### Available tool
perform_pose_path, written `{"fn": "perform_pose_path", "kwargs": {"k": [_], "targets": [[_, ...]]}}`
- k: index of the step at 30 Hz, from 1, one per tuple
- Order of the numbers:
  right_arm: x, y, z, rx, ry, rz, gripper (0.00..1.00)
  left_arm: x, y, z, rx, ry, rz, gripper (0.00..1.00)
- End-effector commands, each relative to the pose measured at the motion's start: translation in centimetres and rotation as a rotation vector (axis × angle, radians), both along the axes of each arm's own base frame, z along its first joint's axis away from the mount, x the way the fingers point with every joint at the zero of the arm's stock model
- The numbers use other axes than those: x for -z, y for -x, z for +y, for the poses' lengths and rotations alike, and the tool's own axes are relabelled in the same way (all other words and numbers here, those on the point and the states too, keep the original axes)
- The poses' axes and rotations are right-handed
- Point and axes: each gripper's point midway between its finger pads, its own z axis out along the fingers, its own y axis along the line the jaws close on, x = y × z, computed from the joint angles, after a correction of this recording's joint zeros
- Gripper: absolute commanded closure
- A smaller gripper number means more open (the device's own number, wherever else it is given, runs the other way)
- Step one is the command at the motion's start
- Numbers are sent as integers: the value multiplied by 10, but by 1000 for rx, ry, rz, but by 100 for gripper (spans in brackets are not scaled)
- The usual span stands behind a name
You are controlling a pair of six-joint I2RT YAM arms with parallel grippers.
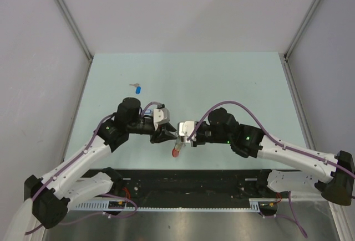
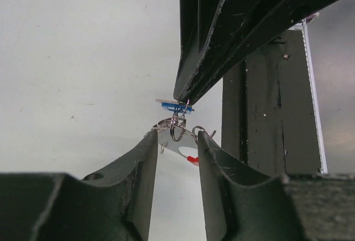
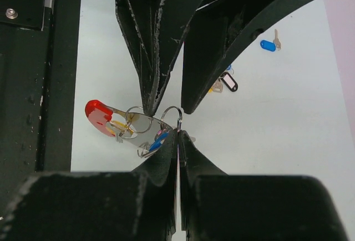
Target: Put the keys on the keyring
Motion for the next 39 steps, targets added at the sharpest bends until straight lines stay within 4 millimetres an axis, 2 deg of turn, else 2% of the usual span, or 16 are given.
{"fn": "perform_pose_path", "kwargs": {"k": [1, 6, 11, 14, 16, 18, 20, 21, 22, 31, 39], "targets": [[-42, 4, 6, -24, -101, -55, 100, -23, 3, -8, 69, 37, -61, 64], [-43, 4, 7, -28, -104, -53, 100, -26, 2, -13, 76, 38, -63, 70], [-41, 5, 6, -25, -99, -51, 100, -20, 4, -15, 87, 20, -41, 83], [-42, 4, 4, -17, -100, -52, 100, -17, 3, -14, 81, 11, -45, 83], [-43, 4, 3, -13, -99, -54, 100, -15, 4, -12, 79, 6, -47, 79], [-44, 3, 2, -6, -103, -56, 100, -13, 3, -11, 74, -2, -45, 80], [-44, 4, 2, -6, -100, -53, 100, -10, 3, -11, 71, -10, -42, 86], [-43, 4, 1, -6, -99, -53, 100, -10, 3, -11, 71, -10, -42, 98], [-45, 4, 1, -4, -102, -53, 100, -11, 3, -11, 70, -7, -43, 100], [-43, 0, -14, 63, -82, -37, 100, -20, -5, -5, -11, 3, -84, 100], [-28, 2, -16, 83, -59, 13, 100, -50, -11, -5, -97, 113, -114, 100]]}}
